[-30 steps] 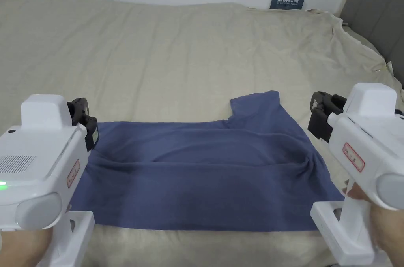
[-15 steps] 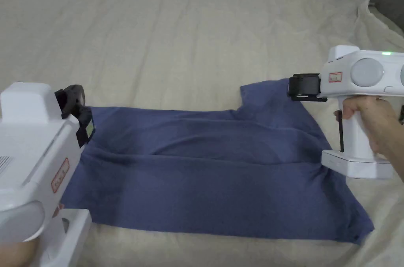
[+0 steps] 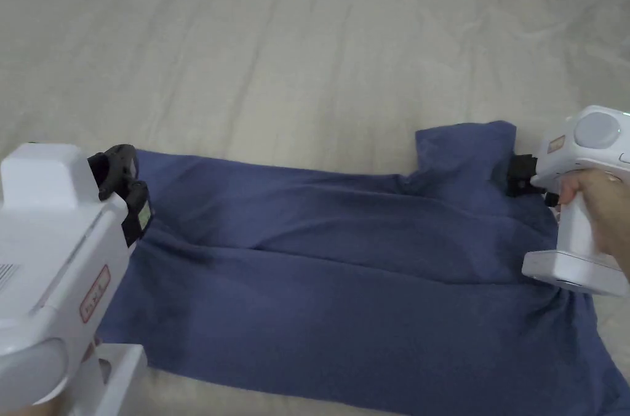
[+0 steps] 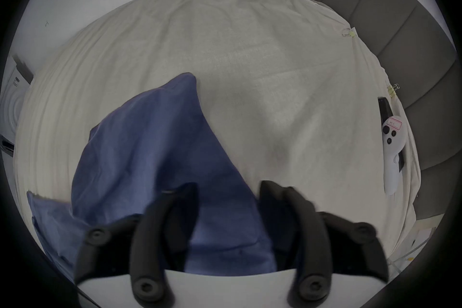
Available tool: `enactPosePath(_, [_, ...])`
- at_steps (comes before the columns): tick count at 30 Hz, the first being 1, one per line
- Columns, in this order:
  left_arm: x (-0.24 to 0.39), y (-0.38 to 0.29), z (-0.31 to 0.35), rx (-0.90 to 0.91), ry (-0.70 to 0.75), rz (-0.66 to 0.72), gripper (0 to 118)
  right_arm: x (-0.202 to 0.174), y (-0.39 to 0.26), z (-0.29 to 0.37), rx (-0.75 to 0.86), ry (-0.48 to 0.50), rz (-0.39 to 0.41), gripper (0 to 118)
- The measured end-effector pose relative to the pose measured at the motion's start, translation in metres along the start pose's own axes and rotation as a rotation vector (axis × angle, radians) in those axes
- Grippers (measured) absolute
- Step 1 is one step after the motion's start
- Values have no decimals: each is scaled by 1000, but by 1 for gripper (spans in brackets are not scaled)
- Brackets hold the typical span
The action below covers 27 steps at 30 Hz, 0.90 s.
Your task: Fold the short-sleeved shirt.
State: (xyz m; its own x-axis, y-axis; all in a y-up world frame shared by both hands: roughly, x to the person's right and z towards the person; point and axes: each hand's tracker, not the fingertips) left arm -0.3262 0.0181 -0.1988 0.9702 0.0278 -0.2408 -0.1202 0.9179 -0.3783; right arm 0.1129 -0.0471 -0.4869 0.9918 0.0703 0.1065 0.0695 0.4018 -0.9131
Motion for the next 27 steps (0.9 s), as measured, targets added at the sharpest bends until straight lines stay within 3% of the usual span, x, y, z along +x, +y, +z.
enactPosePath(4, [0,-5,-4,-28,10,3,0,2,-3,-1,9,-21,0,2])
enactPosePath(8, [-2,-5,-10,-52,10,15,0,5,-2,10,-7,27,3,1])
enactPosePath(9, [-2,-4,-12,-64,12,31,5,7,-1,14,13,18,14,1])
enactPosePath(10, [-3,0,-14,-76,3,70,15,7,-1,21,30,22,21,1])
enactPosePath(12, [-8,7,-22,-102,-12,161,69,9,-1,36,49,63,29,1])
enactPosePath(13, [-12,13,-30,-146,-25,194,89,11,0,41,71,74,33,1])
enactPosePath(14, [-16,21,-39,-185,-39,220,106,11,0,49,96,82,38,1])
enactPosePath(15, [-20,28,-49,-217,-42,241,111,12,0,57,111,92,44,1])
enactPosePath(22, [-61,66,-144,-426,-12,210,111,19,-1,84,170,129,69,1])
enactPosePath(27, [-72,60,-195,-630,93,140,111,21,-6,86,182,144,67,1])
